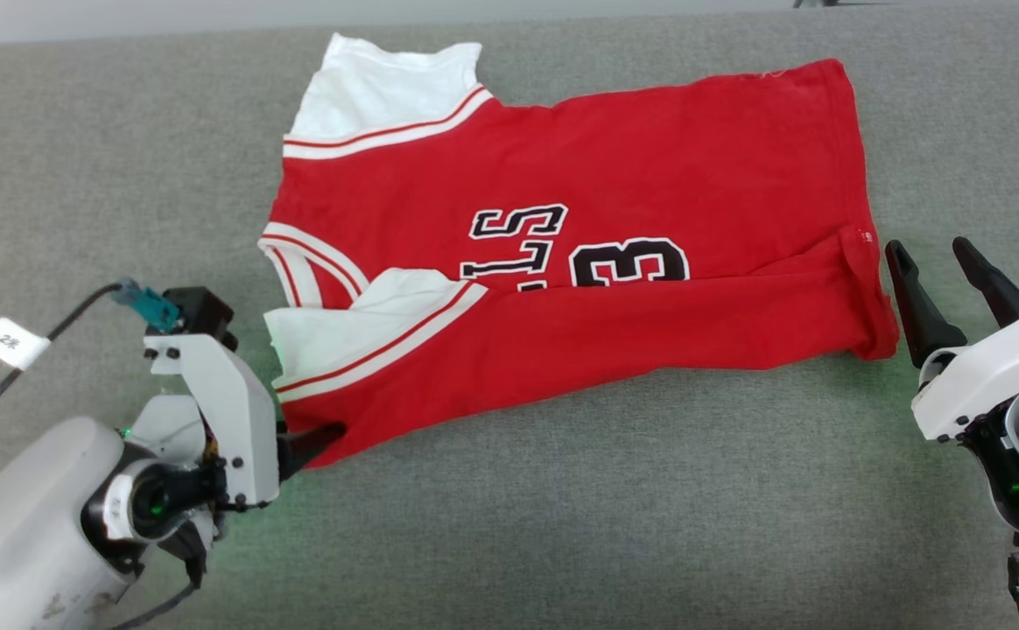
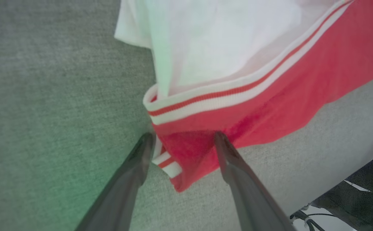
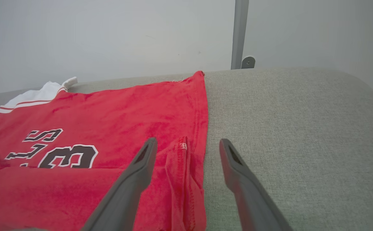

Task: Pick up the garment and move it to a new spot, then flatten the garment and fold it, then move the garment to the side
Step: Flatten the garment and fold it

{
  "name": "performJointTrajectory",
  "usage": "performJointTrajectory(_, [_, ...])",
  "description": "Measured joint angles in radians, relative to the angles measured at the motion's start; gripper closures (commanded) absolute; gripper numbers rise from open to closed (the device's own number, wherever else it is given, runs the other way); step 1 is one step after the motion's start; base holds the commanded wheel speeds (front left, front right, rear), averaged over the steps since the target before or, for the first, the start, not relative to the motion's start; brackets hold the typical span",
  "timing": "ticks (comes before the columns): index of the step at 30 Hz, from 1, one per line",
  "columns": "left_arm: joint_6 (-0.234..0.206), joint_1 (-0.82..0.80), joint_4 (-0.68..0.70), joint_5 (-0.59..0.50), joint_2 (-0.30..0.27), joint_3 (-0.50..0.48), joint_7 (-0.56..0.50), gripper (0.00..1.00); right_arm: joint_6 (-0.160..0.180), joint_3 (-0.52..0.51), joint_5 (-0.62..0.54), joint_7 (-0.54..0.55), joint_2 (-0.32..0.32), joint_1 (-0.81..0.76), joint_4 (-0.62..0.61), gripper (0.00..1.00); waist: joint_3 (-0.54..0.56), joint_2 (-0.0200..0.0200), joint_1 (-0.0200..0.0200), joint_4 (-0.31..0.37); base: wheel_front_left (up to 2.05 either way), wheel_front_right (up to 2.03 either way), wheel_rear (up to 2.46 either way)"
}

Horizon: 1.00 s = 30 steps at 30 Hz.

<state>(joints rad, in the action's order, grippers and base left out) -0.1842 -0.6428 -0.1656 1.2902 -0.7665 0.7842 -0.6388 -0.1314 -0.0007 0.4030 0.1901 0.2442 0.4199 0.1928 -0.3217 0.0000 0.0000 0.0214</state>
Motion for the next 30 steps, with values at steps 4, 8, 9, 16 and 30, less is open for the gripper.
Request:
performJointTrajectory(4, [0.019, -0.001, -0.033, 0.013, 0.014, -0.006, 0.004, 0.0, 0.0, -0.005, 0.0, 0.004, 0.003, 0.0, -0.006, 0.0, -0.005, 0.0, 0.0, 0.008, 0.0, 0.0, 0.0])
performJointTrajectory(8, [0.036, -0.002, -0.054, 0.022, 0.024, -0.009, 0.006, 0.96, 0.0, -0.003, -0.003, 0.025, 0.01, -0.001, -0.016, 0.0, -0.002, 0.0, 0.0001, 0.011, 0.0, 0.0, 0.0])
performJointTrajectory(9, [0.038, -0.002, -0.058, 0.021, 0.024, -0.008, 0.006, 1.0, 0.0, 0.001, -0.006, 0.035, 0.015, -0.001, -0.019, 0.0, -0.001, 0.0, 0.0, 0.01, 0.0, 0.0, 0.0])
performJointTrajectory(16, [0.062, -0.002, -0.072, 0.023, 0.043, -0.008, 0.024, 1.0, 0.0, 0.082, -0.013, 0.278, 0.104, -0.001, -0.04, 0.0, 0.001, 0.0, 0.0, 0.003, 0.0, 0.0, 0.0])
performJointTrajectory(30, [0.097, -0.029, -0.063, 0.01, 0.067, -0.005, 0.036, 1.0, 0.0, 0.15, 0.004, 0.641, 0.156, 0.096, -0.008, 0.0, -0.038, 0.0, 0.0, -0.025, 0.0, 0.0, 0.0])
